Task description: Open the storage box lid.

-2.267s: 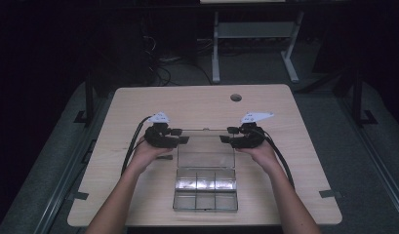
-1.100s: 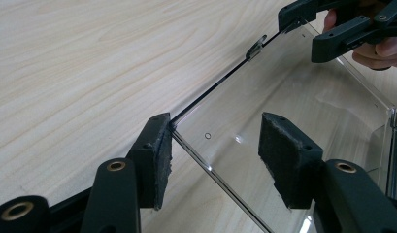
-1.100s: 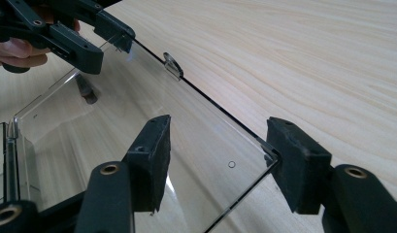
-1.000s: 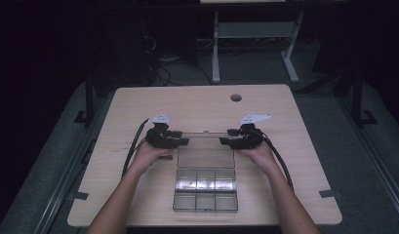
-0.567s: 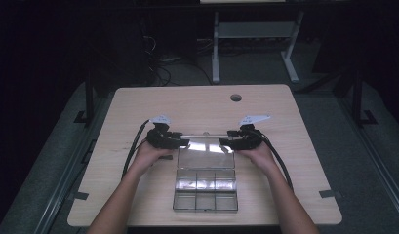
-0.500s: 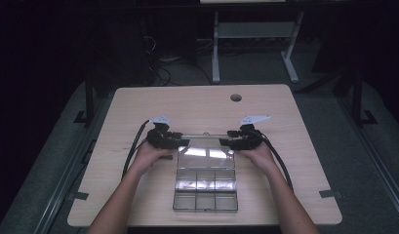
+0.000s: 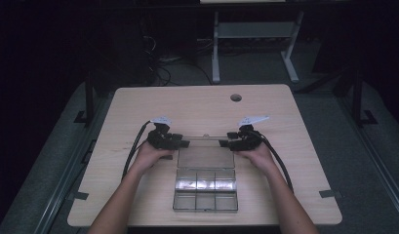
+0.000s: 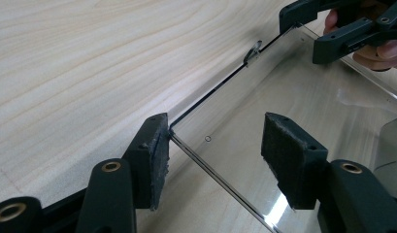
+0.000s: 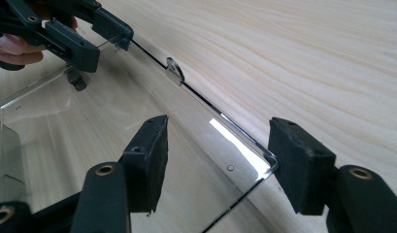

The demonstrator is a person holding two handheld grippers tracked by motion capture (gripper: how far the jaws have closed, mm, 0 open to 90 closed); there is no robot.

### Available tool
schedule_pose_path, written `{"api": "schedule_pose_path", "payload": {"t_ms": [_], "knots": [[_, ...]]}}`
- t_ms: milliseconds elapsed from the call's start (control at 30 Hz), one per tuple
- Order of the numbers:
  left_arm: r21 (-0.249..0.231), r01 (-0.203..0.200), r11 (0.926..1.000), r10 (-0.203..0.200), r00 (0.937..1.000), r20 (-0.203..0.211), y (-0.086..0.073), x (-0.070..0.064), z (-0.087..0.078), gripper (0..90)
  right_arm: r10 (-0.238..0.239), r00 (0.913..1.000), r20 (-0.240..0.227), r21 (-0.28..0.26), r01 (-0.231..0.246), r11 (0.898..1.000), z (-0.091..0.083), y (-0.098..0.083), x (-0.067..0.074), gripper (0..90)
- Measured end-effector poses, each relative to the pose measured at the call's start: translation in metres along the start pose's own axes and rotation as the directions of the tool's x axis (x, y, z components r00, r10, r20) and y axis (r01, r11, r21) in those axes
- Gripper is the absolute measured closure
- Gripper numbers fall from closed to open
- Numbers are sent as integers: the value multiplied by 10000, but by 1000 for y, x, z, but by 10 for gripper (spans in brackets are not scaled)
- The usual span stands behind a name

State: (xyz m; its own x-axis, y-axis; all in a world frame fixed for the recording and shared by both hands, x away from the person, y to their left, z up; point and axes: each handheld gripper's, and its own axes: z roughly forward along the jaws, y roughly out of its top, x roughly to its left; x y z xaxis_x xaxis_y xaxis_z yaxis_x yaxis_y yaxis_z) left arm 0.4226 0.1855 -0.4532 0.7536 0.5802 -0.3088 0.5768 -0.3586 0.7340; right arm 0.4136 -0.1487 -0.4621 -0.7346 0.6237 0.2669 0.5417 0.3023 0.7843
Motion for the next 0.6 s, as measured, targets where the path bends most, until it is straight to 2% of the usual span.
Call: {"api": "schedule_pose_path", "payload": {"t_ms": [600], "knots": [[254, 113, 9996, -114, 9999, 45, -5, 4, 6, 423, 106, 9999, -38, 344, -105, 9994, 6, -5, -3, 393]]}}
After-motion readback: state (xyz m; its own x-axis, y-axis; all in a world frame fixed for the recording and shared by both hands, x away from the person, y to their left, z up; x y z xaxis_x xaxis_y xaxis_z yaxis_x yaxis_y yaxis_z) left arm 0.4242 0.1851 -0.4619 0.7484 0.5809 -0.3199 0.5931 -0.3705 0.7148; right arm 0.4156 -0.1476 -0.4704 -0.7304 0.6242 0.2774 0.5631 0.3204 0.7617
